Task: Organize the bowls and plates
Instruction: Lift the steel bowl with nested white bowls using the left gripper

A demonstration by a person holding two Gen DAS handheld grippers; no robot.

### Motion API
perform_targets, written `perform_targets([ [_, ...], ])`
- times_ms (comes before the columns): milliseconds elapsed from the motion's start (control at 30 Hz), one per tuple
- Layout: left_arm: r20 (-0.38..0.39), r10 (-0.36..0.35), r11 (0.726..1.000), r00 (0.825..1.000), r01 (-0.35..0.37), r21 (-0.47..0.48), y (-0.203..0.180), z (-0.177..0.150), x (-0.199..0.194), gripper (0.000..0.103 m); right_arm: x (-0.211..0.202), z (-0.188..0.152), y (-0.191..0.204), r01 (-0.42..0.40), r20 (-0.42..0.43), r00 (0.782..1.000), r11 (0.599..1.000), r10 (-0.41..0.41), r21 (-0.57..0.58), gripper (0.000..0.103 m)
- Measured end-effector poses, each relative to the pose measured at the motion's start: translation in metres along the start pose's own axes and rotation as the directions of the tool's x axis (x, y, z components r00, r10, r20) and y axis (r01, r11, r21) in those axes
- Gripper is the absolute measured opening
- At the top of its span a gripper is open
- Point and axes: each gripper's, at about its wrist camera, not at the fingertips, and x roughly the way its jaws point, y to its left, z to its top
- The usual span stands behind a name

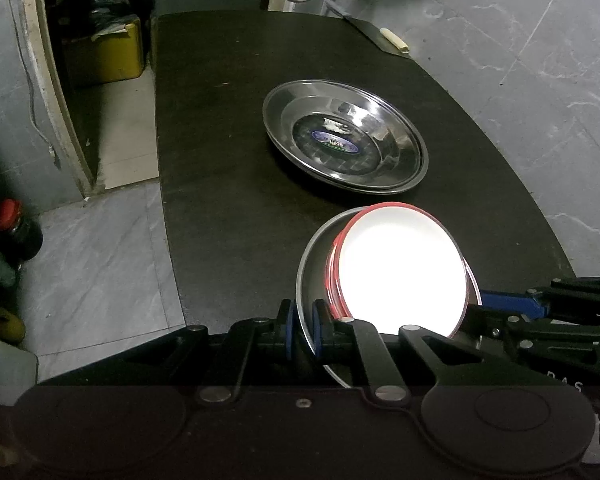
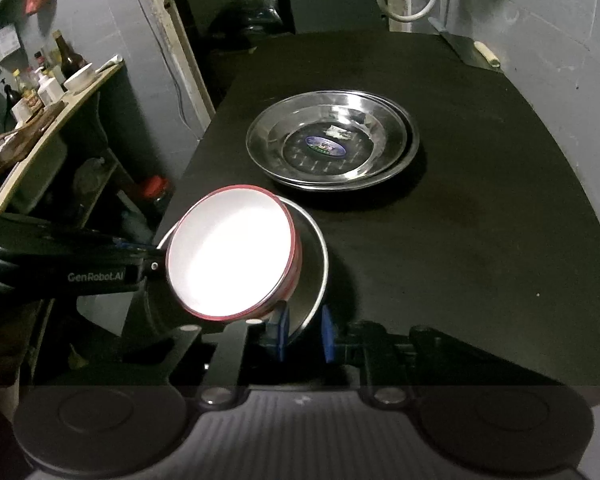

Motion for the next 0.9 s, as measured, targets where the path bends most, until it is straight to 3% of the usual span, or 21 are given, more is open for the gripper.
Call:
perform_targets([
  [900, -0.001, 0.027, 1.0, 1.0, -0.027, 0.014, -0.0044, 0.0006, -0.0005, 0.009, -0.0015, -0.0008, -0.0016, -0.021, 0.002, 1.0, 1.0, 0.021, -0.001, 0.02],
])
